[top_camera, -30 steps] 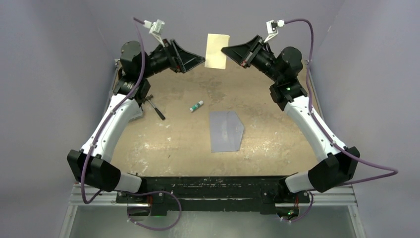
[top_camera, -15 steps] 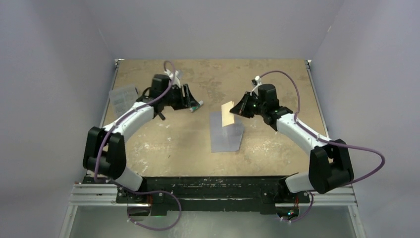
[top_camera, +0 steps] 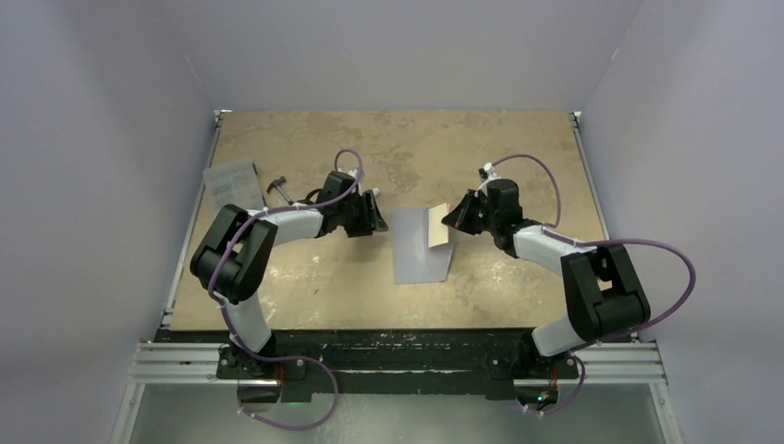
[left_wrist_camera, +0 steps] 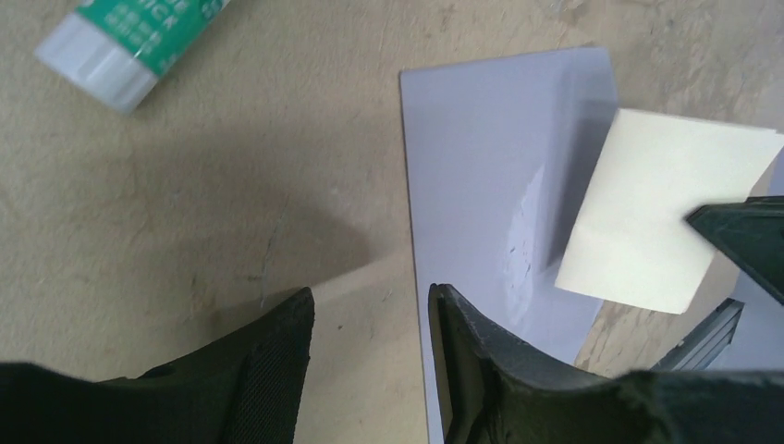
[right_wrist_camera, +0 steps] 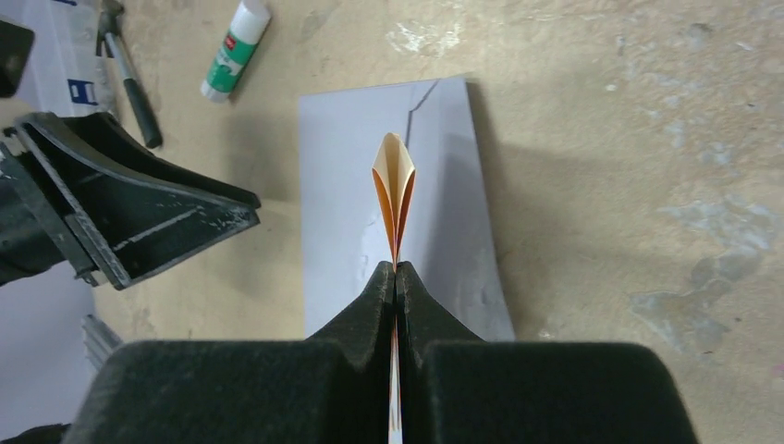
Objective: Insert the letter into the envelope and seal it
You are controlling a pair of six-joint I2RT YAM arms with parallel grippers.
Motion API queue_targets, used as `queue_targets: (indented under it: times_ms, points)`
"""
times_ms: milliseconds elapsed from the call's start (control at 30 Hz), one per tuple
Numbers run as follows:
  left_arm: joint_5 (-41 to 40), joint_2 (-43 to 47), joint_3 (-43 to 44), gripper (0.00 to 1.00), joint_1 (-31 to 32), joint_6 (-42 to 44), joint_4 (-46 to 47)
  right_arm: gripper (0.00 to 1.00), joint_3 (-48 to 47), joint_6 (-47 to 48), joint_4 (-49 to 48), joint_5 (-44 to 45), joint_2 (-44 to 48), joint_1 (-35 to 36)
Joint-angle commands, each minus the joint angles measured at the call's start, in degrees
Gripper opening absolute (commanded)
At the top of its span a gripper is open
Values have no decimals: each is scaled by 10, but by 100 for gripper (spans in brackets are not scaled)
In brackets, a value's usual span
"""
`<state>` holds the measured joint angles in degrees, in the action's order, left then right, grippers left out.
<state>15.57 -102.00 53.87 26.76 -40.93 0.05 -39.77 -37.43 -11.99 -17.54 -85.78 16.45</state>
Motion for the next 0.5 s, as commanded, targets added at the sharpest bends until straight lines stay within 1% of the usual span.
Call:
queue_targets:
  times_ms: [0, 167, 367, 467]
  points:
    - [-28, -42, 31, 48, 7, -6, 9, 0, 24, 42, -64, 18, 4, -14]
    - [-42, -65, 41, 47, 18, -30, -19, 0, 57, 80, -132, 4, -22, -15]
    - [-76, -67, 28, 40, 32, -65, -32, 0, 94, 35, -196, -6, -55, -11]
    - [-66, -75, 27, 37, 36, -74, -27, 0, 108, 24, -219, -13, -66, -8]
